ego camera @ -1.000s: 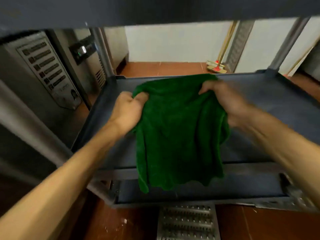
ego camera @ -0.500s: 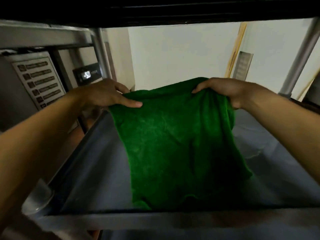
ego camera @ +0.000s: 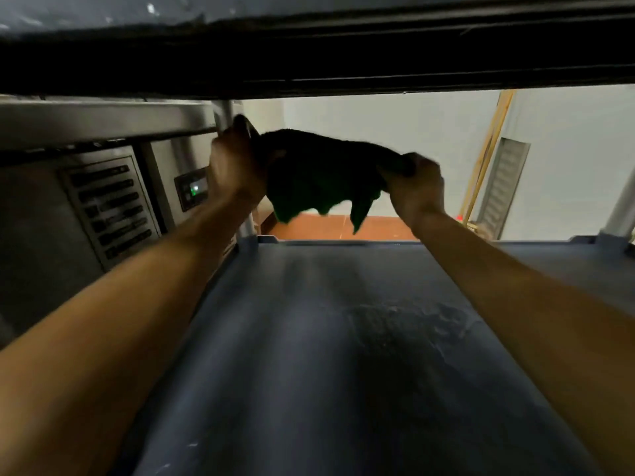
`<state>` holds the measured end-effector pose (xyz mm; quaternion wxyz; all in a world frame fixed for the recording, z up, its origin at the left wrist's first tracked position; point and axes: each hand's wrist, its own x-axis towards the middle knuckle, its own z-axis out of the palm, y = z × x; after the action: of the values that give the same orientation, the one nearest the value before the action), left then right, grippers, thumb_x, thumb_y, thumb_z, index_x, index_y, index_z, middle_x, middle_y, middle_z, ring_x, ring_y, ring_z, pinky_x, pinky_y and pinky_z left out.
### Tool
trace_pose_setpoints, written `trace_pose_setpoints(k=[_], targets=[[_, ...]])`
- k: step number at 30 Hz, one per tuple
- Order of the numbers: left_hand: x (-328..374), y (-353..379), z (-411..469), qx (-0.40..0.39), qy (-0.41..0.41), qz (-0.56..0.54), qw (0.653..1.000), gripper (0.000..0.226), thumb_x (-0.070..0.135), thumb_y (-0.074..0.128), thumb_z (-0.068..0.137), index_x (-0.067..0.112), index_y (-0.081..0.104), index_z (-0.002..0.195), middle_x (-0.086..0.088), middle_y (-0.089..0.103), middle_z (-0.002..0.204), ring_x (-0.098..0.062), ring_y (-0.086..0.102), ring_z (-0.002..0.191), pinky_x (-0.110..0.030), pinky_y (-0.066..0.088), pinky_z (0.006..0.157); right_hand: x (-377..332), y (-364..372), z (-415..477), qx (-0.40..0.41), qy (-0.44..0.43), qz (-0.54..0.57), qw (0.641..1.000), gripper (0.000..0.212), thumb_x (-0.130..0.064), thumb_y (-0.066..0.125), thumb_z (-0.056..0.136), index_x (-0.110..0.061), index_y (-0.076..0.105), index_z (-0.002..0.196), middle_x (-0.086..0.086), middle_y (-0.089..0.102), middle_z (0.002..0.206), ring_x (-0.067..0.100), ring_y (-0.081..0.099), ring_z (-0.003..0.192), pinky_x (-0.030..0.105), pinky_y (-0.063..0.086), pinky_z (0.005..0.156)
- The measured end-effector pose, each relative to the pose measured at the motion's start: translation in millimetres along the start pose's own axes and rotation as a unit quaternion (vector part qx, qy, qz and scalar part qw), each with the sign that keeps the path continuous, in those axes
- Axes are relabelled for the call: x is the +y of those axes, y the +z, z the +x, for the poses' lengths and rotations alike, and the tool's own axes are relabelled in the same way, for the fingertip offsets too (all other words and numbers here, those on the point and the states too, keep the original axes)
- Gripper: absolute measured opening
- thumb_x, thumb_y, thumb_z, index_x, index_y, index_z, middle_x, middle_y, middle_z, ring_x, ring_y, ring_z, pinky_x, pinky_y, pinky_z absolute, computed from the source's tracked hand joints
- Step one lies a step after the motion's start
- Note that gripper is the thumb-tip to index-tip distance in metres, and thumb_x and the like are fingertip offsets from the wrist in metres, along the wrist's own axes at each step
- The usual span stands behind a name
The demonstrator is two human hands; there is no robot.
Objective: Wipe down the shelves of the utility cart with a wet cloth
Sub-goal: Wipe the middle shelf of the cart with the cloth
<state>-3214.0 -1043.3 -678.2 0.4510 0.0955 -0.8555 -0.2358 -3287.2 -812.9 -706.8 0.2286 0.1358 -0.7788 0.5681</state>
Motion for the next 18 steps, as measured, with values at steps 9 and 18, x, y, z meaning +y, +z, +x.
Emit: trace_pose_setpoints(k=[9,18], targets=[[-102.8,-5.5,-108.9,-0.398,-0.053,0.178,0.899,0.038,0.005,0.075,0.080,0.035,0.066,0.101,-0.001,0.069,0.111,-0.021,0.066,0.102,-0.042,0.055,0.091,87.9,7.3,-58.0,-0.422,-0.077,-0.373,0.823,0.053,-0.016,0.063,0.083,-0.023,0.058,0.135,0.004,0.060,0.136,0.026,0.054,0.127,0.032,0.042,0.105],[-99.8,-8.8,-122.6,-0.408,-0.043,0.246,0.878,0.042,0.015,0.055,0.094,0.037,0.064,0.128,-0.006,0.063,0.133,-0.028,0.061,0.117,-0.048,0.050,0.102,95.8,3.5,-78.0,-0.432,-0.064,-0.351,0.828,0.049,-0.012,0.046,0.097,-0.022,0.048,0.145,0.011,0.048,0.149,0.032,0.043,0.137,0.043,0.034,0.115]])
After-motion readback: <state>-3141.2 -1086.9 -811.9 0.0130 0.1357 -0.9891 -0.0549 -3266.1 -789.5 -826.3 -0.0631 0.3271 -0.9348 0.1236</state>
